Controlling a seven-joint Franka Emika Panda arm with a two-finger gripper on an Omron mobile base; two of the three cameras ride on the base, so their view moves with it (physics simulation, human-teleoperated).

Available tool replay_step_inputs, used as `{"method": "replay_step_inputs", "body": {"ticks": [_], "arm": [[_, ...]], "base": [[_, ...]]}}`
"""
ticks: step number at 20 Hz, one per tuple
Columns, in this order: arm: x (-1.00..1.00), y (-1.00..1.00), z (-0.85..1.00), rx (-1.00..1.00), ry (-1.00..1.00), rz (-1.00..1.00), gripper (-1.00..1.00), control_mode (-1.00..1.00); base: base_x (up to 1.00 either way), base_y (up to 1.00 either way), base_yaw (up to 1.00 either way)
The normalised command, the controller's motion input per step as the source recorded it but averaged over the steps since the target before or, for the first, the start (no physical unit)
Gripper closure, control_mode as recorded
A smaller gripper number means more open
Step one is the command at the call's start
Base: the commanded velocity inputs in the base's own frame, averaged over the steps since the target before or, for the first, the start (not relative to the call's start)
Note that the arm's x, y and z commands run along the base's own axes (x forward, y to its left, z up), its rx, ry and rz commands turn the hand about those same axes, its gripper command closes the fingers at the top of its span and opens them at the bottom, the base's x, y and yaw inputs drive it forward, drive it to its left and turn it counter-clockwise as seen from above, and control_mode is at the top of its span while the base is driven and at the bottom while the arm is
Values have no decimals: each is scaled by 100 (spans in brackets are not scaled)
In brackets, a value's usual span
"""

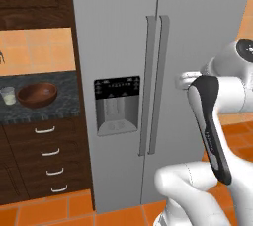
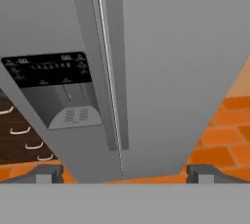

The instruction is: Grab a lemon wedge from the fridge and one ice cube from the ice bowl, and put them in the glass of lemonade.

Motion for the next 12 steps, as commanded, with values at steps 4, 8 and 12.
{"method": "replay_step_inputs", "body": {"ticks": [4, 8, 12], "arm": [[84, 20, -4, -1, 0, 6, -100, -100], [78, 0, -1, 0, 0, 0, -100, -100], [63, -1, -15, 0, 0, 0, -100, -100]], "base": [[0, 0, 0], [0, 0, 0], [0, 0, 0]]}}
